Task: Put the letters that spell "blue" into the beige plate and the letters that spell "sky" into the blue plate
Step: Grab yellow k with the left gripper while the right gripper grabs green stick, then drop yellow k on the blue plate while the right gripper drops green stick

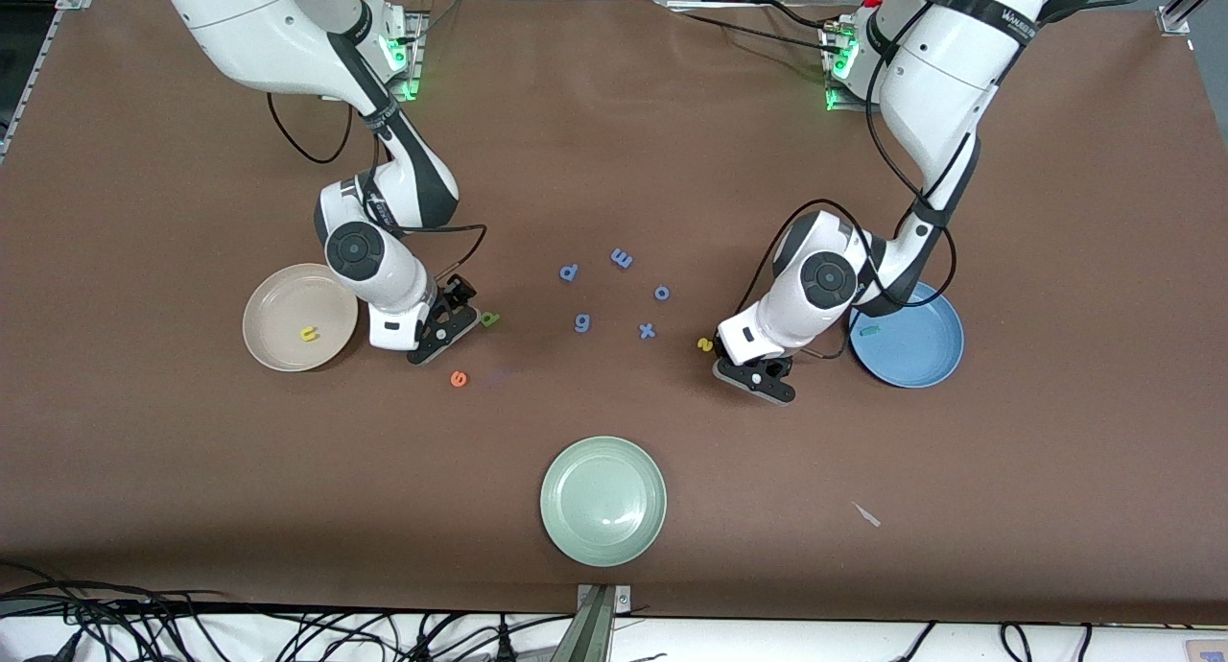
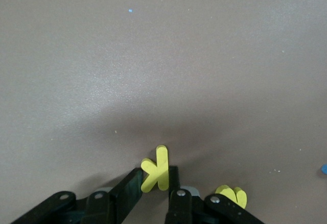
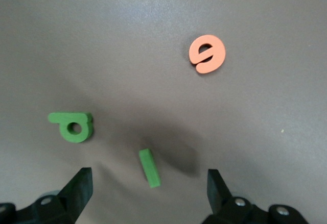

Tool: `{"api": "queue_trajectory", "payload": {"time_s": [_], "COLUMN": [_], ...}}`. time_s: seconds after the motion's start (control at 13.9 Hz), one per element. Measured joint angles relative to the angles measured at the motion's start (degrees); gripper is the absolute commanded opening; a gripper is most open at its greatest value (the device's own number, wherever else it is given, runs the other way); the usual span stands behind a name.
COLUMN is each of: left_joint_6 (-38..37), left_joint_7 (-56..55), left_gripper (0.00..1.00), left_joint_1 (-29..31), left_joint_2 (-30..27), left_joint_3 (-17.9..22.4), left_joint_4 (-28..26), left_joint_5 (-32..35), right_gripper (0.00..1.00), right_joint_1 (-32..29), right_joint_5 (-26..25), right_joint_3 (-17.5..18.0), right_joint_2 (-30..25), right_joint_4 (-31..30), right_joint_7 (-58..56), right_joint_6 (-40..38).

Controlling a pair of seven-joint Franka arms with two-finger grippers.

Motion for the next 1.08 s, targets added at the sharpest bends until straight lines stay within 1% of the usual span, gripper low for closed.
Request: {"api": "queue_trajectory", "payload": {"time_s": [0.07,0.22,0.36,0.43,0.5,0.65,0.79,0.86,0.94,1.01,1.08], "left_joint_6": [0.0,-0.15,-3.46,-5.46,-6.78,-7.9,-8.01,-7.99,-7.91,-7.8,-7.69], "left_joint_7": [0.01,0.01,0.18,1.43,3.86,10.73,19.09,22.95,25.65,27.31,28.02], "left_gripper": [0.0,0.0,0.0,0.0,0.0,0.0,0.0,0.07,0.17,0.57,0.88], "left_joint_1": [0.0,0.22,2.01,4.0,6.57,12.66,18.8,21.42,23.41,24.65,25.05], "left_joint_2": [-0.01,-0.45,-3.33,-6.02,-9.26,-15.25,-19.19,-20.2,-20.61,-20.67,-20.67], "left_joint_3": [0.02,0.41,0.97,1.06,1.11,1.22,1.35,1.37,1.39,1.39,1.37], "left_joint_4": [0.04,0.14,-0.74,-2.34,-4.93,-11.42,-17.42,-19.88,-21.54,-22.5,-22.88], "left_joint_5": [0.0,0.01,0.03,0.06,0.09,0.09,0.09,0.09,0.09,0.09,0.09], "right_gripper": [0.58,0.25,0.03,0.0,0.0,0.0,0.0,0.0,0.0,0.0,0.0], "right_joint_1": [0.0,0.07,0.42,0.55,0.66,0.74,0.76,0.73,0.67,0.63,0.58], "right_joint_5": [-0.29,-0.51,-0.63,-0.7,-0.7,-0.71,-0.71,-0.72,-0.72,-0.72,-0.73], "right_joint_3": [0.0,0.01,0.0,0.01,0.01,0.01,-0.02,-0.21,-0.7,-1.71,-3.06], "right_joint_2": [0.36,0.72,0.7,0.61,0.58,0.58,0.57,0.48,0.16,-0.41,-1.29], "right_joint_4": [0.0,0.0,0.08,0.2,0.28,0.38,0.43,0.55,0.79,1.3,1.86], "right_joint_7": [-0.01,-0.18,-0.22,-0.22,-0.22,-0.22,-0.29,-0.65,-0.94,-1.17,-1.37], "right_joint_6": [0.34,0.64,0.74,0.78,0.78,0.8,0.8,0.76,0.35,-1.08,-3.07]}}
